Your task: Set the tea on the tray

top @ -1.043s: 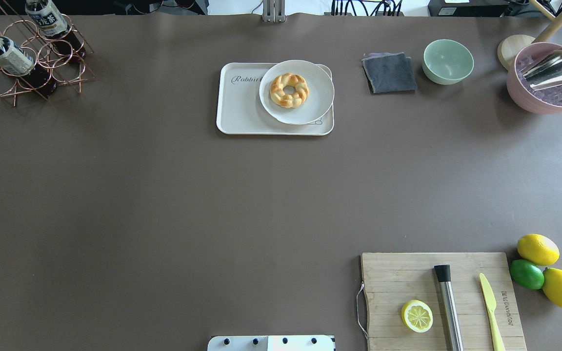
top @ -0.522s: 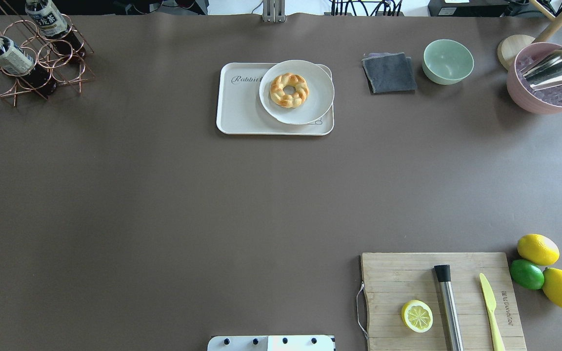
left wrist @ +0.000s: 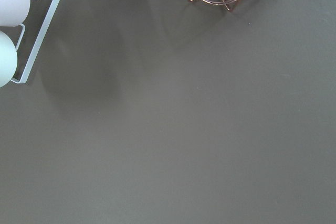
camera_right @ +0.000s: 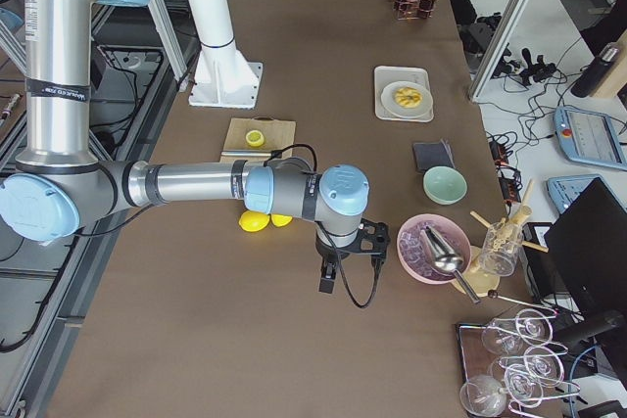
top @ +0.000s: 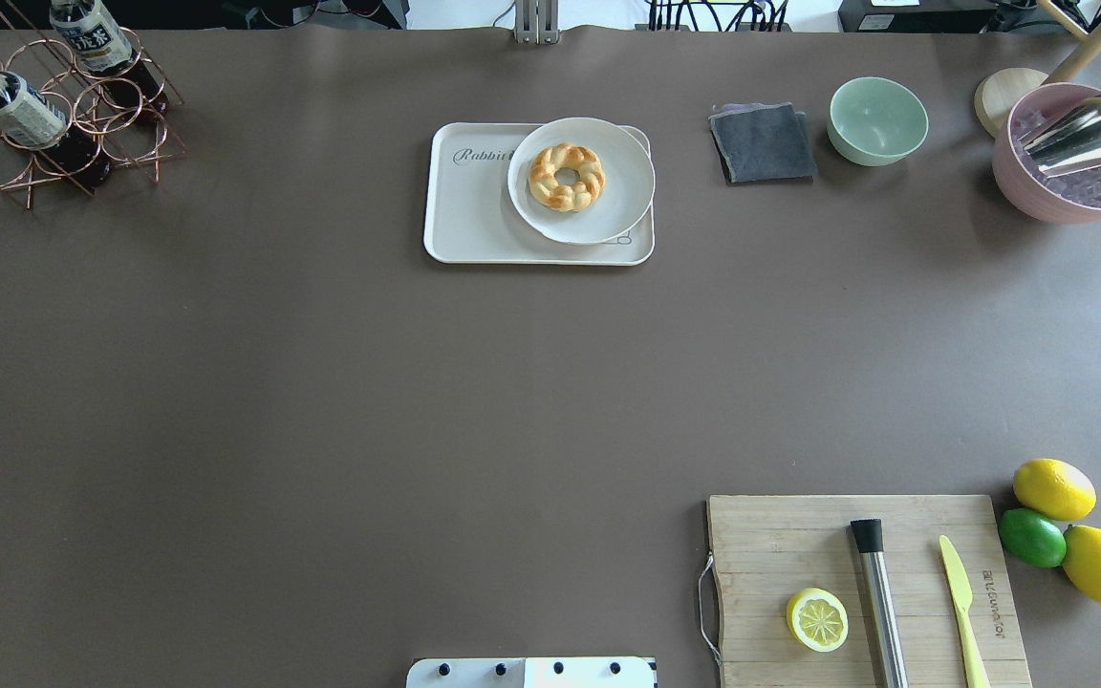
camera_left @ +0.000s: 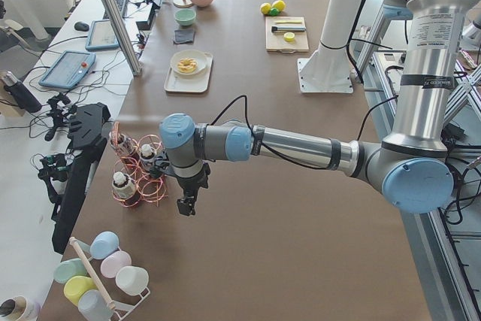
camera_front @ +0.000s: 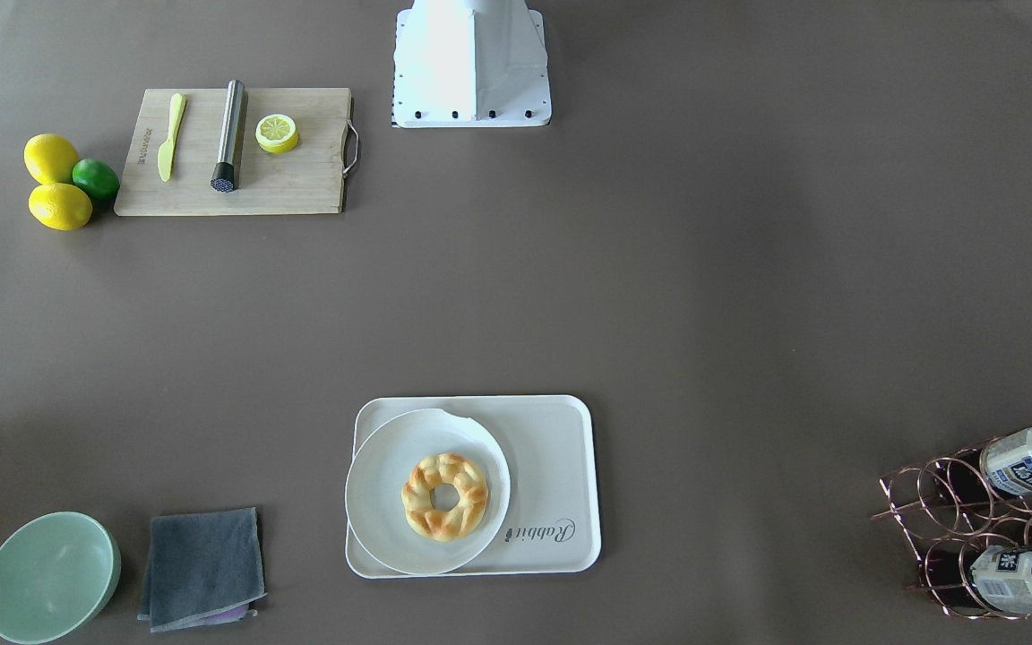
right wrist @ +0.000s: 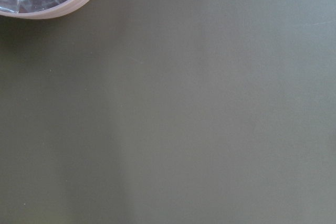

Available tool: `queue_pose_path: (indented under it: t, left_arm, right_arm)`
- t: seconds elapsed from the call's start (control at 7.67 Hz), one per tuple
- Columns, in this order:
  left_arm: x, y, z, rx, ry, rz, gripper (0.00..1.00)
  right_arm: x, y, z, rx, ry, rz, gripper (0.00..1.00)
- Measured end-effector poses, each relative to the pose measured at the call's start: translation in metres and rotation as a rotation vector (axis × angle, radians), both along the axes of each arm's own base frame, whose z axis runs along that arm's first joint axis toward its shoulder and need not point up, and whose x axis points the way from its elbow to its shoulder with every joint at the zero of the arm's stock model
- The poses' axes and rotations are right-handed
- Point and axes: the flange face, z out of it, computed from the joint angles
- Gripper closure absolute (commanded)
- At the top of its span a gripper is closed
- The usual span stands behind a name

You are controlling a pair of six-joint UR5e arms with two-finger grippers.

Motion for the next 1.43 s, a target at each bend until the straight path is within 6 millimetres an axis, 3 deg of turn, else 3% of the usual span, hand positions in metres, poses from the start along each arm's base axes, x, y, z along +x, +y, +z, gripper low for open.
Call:
queue_pose_path:
  t: [1.04,1.43]
  left_arm:
    - [-0.018,0.006,-0.008,0.020,0.013,-0.033,0.02]
    - [-0.021,0.015,0.010,0.026,0.013,-0.031,0.02]
  right_arm:
    - [-0.012,-0.015,-0.014,0.020,-0.053,-0.010,0.00]
    - [-0.012,-0.016,-0.014,0.024,-0.048,-0.014,0.00]
